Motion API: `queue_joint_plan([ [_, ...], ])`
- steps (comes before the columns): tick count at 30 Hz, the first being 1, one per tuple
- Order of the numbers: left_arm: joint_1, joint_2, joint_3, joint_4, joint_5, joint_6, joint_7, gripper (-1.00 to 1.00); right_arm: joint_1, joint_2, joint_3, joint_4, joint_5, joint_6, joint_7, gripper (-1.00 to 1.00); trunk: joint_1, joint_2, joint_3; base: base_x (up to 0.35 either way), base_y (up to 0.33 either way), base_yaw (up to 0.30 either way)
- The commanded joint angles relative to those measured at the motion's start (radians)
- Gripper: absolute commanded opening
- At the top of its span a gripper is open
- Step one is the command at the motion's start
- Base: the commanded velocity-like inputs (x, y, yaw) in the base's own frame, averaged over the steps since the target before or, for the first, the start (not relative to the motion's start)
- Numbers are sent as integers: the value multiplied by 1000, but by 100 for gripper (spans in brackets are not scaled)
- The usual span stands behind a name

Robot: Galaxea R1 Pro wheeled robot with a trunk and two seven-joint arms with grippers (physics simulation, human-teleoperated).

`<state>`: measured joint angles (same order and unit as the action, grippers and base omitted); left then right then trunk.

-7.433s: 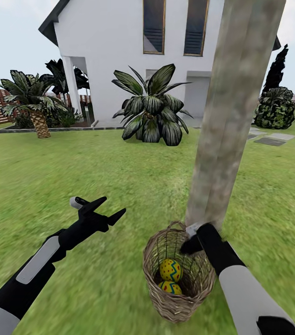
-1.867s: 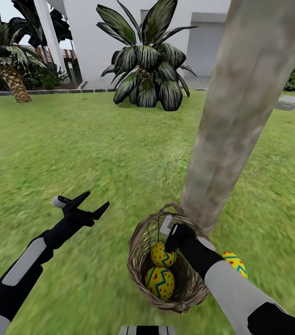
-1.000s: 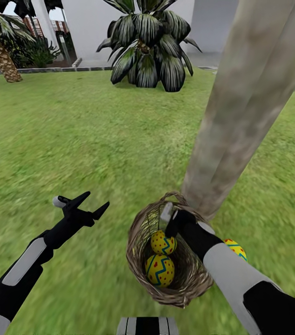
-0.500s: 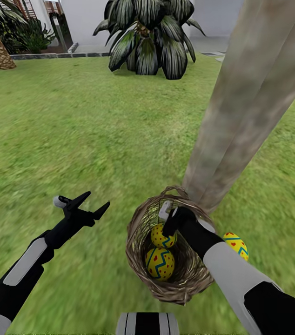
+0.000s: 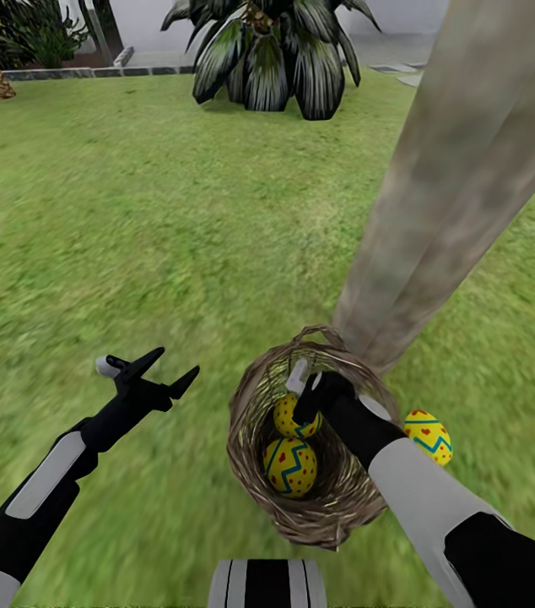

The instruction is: Take the three Easter eggs out of the wicker basket on the lawn in the garden, then place them on the lawn next to a single tree (choose any tree) so that all three eggs are next to the same tree and none are left in the basket.

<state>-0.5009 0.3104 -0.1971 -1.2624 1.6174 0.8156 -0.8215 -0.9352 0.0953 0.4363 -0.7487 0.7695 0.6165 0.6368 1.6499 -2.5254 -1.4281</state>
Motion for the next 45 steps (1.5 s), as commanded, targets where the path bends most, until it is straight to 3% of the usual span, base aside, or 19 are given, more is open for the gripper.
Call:
queue_joint_plan([
  [1,-1,1,-2,0,7,5,-1,100,0,0,1,-1,10,2,9,100,0,-1,-5,0,0,0],
  [21,-1,1,-2,0,7,5,-1,100,0,0,0,-61,9,8,-3,100,9,-5,-82,0,0,0],
  [25,-1,1,-2,0,7,5,-1,100,0,1,-1,-86,9,15,-43,100,9,-5,-82,0,0,0],
  [45,-1,1,-2,0,7,5,-1,100,0,0,-2,-86,7,16,-66,100,18,-10,-159,0,0,0],
])
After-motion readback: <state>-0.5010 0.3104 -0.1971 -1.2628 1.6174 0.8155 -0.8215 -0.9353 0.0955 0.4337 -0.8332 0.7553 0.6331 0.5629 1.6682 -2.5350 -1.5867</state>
